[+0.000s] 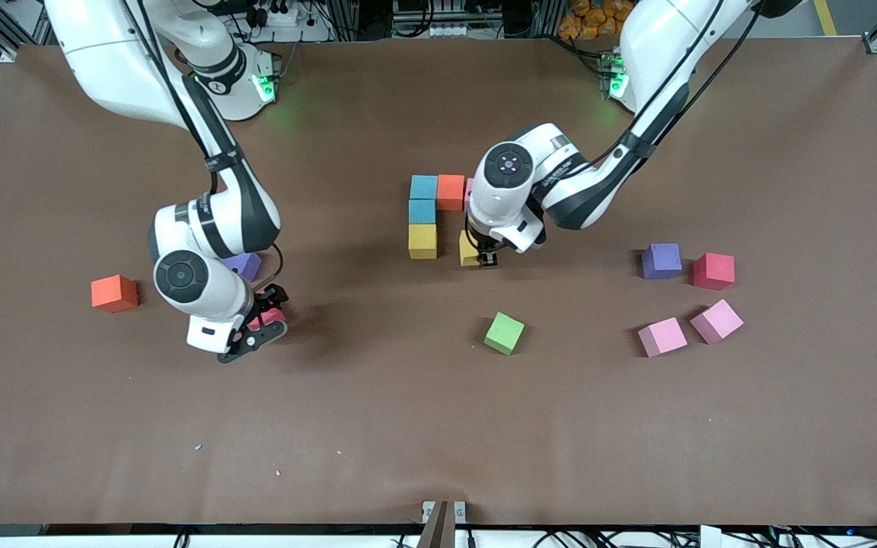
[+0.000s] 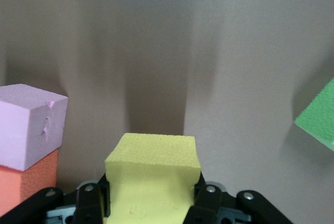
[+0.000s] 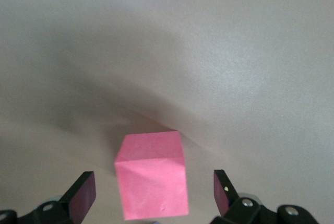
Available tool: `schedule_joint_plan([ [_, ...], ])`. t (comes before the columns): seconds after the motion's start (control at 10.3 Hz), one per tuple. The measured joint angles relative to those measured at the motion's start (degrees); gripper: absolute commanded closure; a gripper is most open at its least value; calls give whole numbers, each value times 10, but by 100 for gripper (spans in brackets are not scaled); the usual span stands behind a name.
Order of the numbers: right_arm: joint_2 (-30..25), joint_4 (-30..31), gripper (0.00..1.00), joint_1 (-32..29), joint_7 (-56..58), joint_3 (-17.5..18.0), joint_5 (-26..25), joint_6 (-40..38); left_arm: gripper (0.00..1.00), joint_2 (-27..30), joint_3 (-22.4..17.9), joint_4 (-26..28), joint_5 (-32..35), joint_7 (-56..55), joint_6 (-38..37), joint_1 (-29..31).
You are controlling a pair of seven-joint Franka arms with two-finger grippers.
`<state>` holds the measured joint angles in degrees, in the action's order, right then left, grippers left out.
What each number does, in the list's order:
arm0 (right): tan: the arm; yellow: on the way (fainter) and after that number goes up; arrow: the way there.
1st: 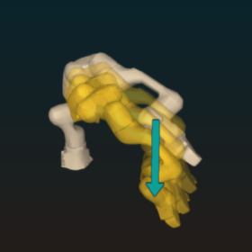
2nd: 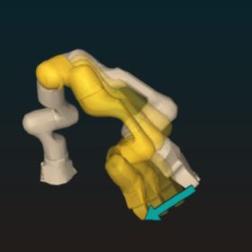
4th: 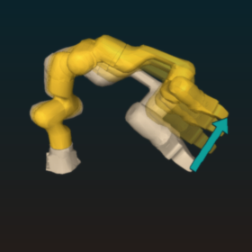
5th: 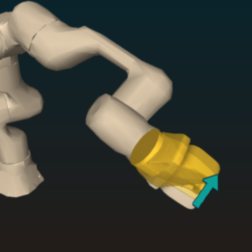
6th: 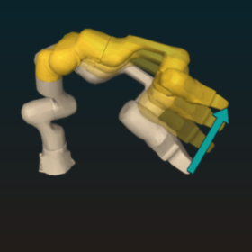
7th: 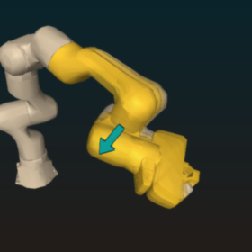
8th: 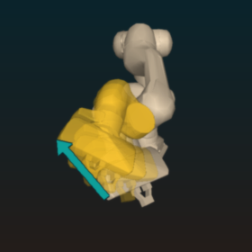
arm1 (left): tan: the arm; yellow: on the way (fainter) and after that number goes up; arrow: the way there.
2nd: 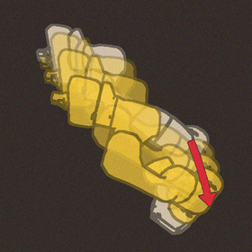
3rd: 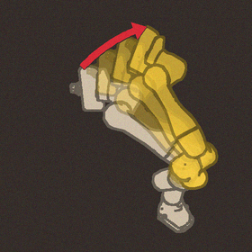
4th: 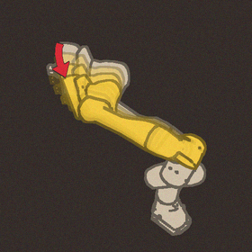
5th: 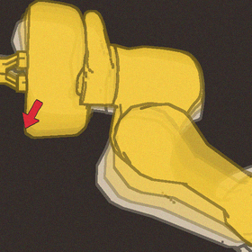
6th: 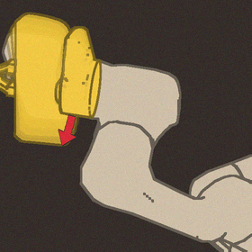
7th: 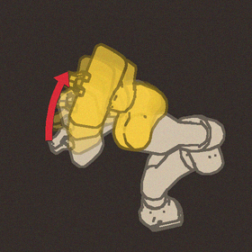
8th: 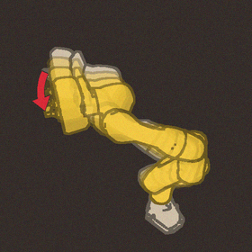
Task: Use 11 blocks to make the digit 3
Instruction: 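Grasp the pink cube with the right gripper while the left gripper places yellow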
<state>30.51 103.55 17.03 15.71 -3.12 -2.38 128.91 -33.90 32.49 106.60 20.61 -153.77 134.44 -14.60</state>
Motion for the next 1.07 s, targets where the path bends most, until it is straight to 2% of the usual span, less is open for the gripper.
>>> schedule_joint_plan([
  [0.19,0,39,0,-2,6,1,0,52,100,-24,-2,-5,43,-27,6,-9],
  [0.49,-1,76,0,-2,19,3,-1,114,100,-50,-3,-36,44,-26,8,-17],
  [0.58,0,87,5,-2,24,3,-1,130,100,-54,-3,-44,44,-26,8,-22],
  [0.68,0,94,51,-3,28,2,-1,139,100,-55,-3,-47,44,-26,8,-28],
  [0.78,-1,97,79,-3,29,3,-1,143,100,-55,-3,-49,44,-26,8,-31],
  [0.88,-1,97,86,-3,30,3,-1,143,100,-55,-3,-49,44,-26,8,-32],
  [1.07,-3,97,87,2,30,8,-1,143,100,-57,-4,-49,44,-26,8,-35],
])
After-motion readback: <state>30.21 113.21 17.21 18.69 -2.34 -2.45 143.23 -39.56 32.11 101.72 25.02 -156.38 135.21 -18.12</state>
